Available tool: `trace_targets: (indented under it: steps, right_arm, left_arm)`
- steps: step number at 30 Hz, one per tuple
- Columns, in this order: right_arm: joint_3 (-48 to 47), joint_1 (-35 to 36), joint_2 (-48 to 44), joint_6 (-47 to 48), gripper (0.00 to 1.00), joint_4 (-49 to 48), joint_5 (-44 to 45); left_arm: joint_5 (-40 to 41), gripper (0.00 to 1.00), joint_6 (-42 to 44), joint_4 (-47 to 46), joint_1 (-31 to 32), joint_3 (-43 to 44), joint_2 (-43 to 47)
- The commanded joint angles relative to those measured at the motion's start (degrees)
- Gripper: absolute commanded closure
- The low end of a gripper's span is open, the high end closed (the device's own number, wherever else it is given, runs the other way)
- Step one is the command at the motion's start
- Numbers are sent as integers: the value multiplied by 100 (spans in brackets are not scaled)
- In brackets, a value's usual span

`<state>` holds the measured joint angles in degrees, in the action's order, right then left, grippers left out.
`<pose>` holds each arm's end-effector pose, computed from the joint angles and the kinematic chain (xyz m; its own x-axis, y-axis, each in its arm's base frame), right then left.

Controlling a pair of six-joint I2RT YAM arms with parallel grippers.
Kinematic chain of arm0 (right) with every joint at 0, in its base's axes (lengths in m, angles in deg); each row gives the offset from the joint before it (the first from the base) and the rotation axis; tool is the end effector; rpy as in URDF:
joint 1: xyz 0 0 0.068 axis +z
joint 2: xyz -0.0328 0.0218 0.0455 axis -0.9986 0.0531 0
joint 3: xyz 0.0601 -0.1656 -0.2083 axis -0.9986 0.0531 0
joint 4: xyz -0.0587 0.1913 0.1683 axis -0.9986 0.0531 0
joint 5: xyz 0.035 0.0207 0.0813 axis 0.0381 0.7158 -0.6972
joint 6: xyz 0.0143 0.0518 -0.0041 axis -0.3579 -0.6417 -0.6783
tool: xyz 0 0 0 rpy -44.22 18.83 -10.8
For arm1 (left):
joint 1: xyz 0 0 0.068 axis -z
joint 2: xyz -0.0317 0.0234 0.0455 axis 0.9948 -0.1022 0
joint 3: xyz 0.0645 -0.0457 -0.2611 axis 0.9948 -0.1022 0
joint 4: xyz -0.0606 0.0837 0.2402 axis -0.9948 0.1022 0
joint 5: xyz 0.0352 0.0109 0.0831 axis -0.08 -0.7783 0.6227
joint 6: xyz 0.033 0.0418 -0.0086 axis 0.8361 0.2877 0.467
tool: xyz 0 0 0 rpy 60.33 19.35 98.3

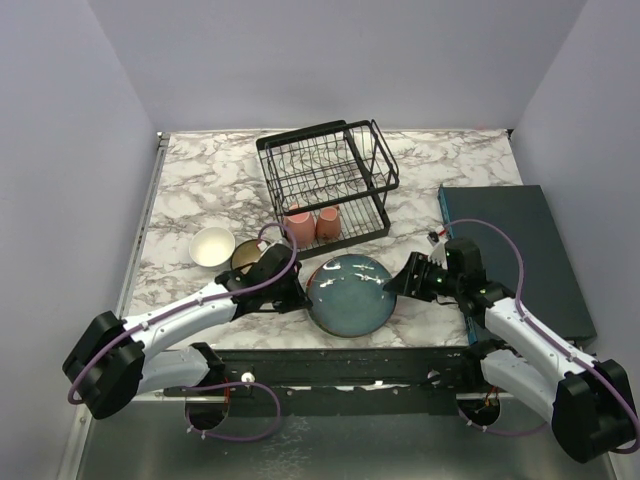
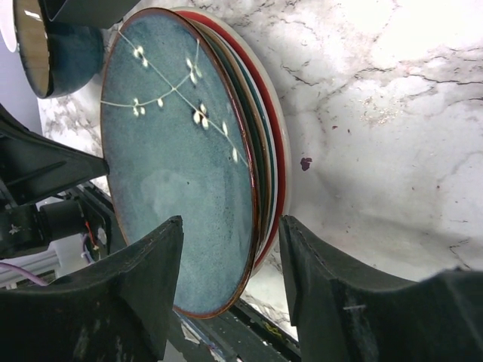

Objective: Load the mixed dishes into the dish rack
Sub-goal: Pick up the plate at the center of the board.

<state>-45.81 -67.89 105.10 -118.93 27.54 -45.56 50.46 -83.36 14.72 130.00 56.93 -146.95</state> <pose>0.1665 0.0744 0.1793 -0.8631 0.2653 -0.4297 -0.1214 0.7169 0.6865 0.1491 -0.1562 0.1886 -0.9167 -0.3047 -0.2584 -0.1239 0.8318 -0.5410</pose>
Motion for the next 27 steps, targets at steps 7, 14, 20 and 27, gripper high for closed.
trace_targets:
  steps: [7,14,20,27]
  right_arm:
    - [-44,26,0,-36,47,-104,-337]
    - [-50,27,41,-62,51,-233,-480]
    - [10,20,195,-187,52,-599,-708]
    - [69,35,436,-330,55,-925,-887]
  left_arm:
    - [8,100,39,-57,6,-690,-155]
    - [30,100,48,-159,2,-822,-197]
    - [-18,100,33,-344,-2,-934,-309]
    - [-51,100,31,-490,-8,-975,-410]
